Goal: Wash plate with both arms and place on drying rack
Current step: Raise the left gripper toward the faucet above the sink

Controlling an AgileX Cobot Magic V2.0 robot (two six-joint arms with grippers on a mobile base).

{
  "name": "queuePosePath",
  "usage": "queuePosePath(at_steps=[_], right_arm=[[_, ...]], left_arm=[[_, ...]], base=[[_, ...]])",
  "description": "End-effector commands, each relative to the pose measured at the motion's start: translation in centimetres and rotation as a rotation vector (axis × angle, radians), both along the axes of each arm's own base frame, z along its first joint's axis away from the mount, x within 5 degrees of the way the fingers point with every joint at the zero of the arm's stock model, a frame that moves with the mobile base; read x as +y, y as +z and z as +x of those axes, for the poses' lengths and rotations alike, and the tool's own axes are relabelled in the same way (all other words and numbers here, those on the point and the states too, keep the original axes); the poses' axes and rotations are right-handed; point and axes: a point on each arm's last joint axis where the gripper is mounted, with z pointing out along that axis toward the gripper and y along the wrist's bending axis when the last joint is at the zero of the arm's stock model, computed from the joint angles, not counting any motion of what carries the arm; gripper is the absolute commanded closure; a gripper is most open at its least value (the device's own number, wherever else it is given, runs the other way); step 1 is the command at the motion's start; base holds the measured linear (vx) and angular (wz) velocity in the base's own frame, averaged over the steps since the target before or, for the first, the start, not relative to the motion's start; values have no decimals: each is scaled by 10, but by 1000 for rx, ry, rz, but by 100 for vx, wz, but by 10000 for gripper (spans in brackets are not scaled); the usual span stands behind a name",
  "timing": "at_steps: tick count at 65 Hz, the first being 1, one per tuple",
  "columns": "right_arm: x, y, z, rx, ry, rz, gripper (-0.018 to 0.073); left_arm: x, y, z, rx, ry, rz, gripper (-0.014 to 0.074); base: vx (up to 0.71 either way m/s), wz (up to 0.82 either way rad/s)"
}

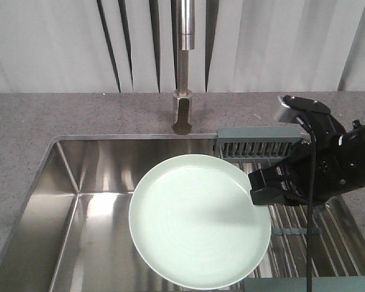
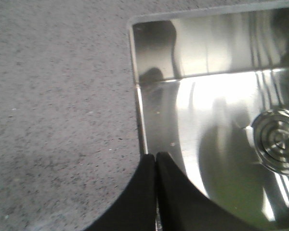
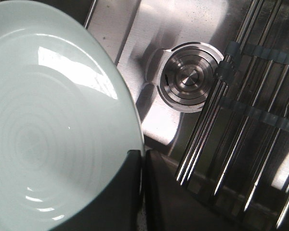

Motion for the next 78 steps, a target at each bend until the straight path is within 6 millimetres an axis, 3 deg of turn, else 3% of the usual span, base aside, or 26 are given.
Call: queuePosePath(at_steps=[1, 15, 35, 43, 60, 78], right_arm=[[1, 17, -2, -70, -10, 49, 561], [1, 17, -2, -70, -10, 49, 561], [1, 17, -2, -70, -10, 49, 561], [1, 17, -2, -70, -10, 49, 561], [1, 17, -2, -70, -10, 49, 561], [1, 17, -2, -70, -10, 49, 561]], left_arm=[[-9, 13, 25, -53, -66, -60, 603], [-19, 5, 72, -54, -228, -82, 531], [-38, -5, 116, -255, -462, -168, 113], [-45, -12, 126, -337, -562, -184, 11], [-68, -29, 142, -483, -783, -141, -8], [-98, -40, 171, -495, -892, -142, 4]], base=[[0, 0], [0, 0], [0, 0], [0, 0], [0, 0], [0, 0]])
